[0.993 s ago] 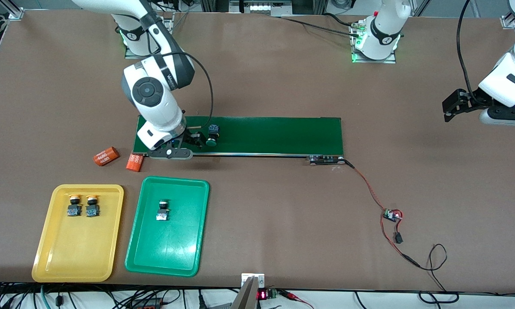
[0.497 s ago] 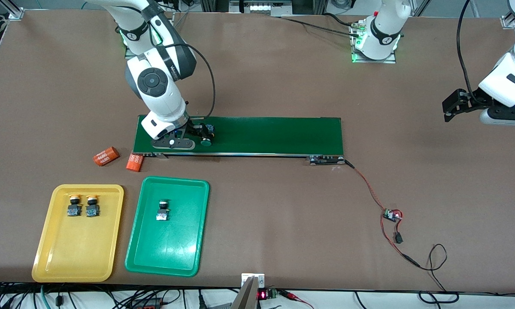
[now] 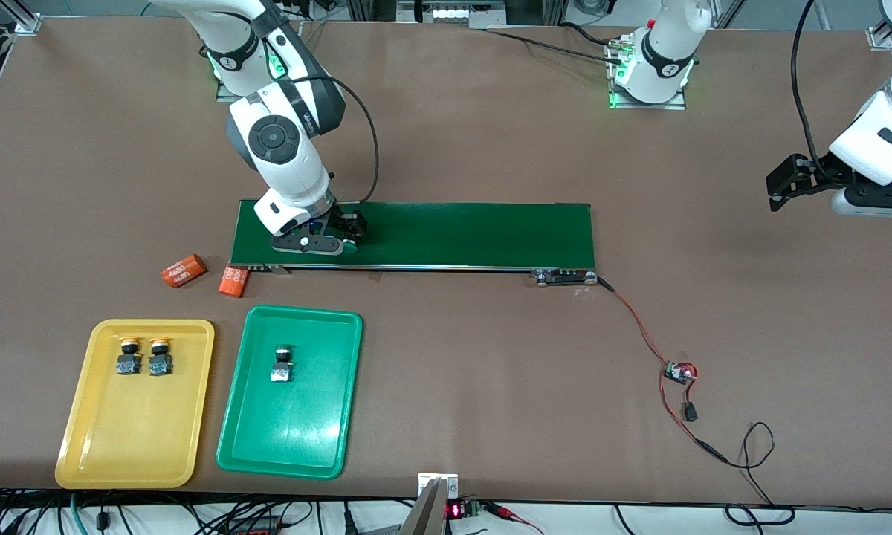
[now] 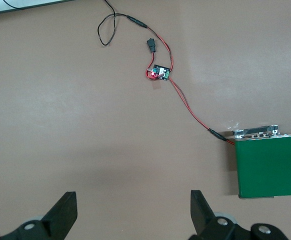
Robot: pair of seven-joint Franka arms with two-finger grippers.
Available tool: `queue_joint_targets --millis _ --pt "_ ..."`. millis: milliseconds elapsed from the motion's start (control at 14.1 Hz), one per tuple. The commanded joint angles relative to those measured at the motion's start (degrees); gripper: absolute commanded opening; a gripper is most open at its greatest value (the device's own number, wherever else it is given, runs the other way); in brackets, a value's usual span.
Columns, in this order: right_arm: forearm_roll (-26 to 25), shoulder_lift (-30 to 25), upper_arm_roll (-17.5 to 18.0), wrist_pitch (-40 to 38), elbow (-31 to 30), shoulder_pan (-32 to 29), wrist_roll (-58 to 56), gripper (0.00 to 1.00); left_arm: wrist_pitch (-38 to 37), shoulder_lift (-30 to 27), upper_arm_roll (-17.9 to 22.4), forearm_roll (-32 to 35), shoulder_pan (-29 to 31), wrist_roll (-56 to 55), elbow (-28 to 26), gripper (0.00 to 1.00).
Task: Sort buttons by color to trays
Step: 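Return the right gripper to the conveyor and grasp the last green button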
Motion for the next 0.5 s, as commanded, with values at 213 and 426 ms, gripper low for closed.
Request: queue_joint_targets --millis 213,426 --pt "0.21 3.59 0.96 4.01 -0.70 -0.52 0.63 1.00 -1.16 -1.16 -0.35 0.66 -0.12 -0.69 -0.50 1.00" --pt "0.12 4.13 0.96 4.19 -0.79 -0.61 -0.25 0.78 -1.25 -1.07 -0.35 0.66 -0.12 -0.69 -0.50 1.00"
